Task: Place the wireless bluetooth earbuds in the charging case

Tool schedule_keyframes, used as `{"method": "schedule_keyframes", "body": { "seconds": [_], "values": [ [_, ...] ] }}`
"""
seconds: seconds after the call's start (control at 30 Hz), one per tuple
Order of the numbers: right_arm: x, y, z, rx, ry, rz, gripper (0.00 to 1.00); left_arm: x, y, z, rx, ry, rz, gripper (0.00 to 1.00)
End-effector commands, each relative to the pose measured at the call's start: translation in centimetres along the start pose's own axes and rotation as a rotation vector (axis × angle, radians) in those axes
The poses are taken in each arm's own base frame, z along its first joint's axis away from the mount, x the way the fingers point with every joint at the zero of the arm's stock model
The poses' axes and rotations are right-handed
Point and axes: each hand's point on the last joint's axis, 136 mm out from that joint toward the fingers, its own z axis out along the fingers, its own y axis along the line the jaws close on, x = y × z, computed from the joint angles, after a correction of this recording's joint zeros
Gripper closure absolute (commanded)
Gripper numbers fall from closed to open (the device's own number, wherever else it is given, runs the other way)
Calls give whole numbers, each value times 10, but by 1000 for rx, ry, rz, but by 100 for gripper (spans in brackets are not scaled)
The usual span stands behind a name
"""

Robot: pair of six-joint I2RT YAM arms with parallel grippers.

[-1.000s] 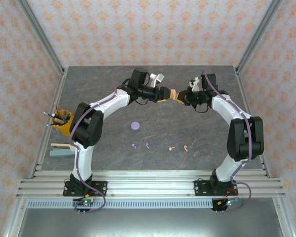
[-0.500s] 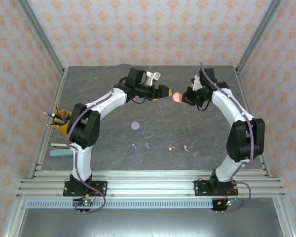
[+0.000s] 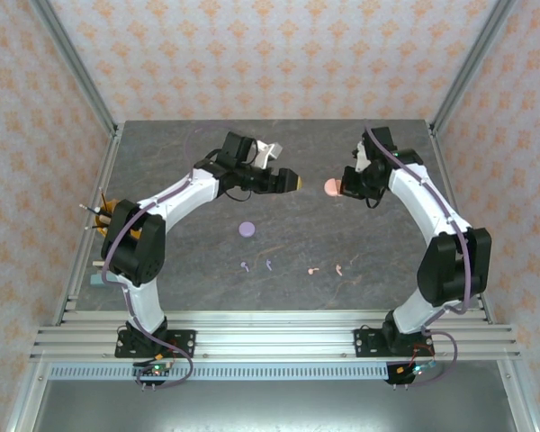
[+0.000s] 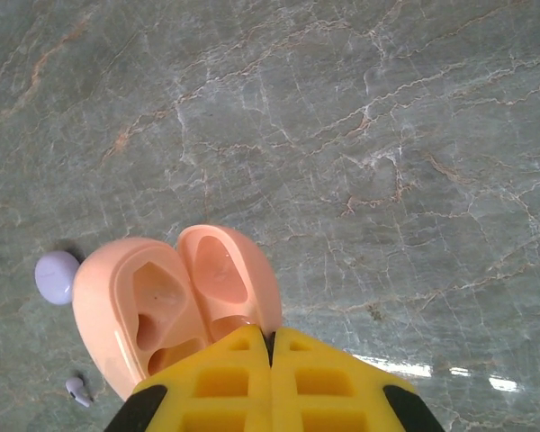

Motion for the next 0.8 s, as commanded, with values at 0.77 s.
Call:
{"method": "schedule_keyframes", "body": {
  "seconds": [0.77],
  "values": [
    [-23, 58, 15, -135, 108, -450, 100, 5, -17, 23, 278, 359, 104, 19]
  ]
}}
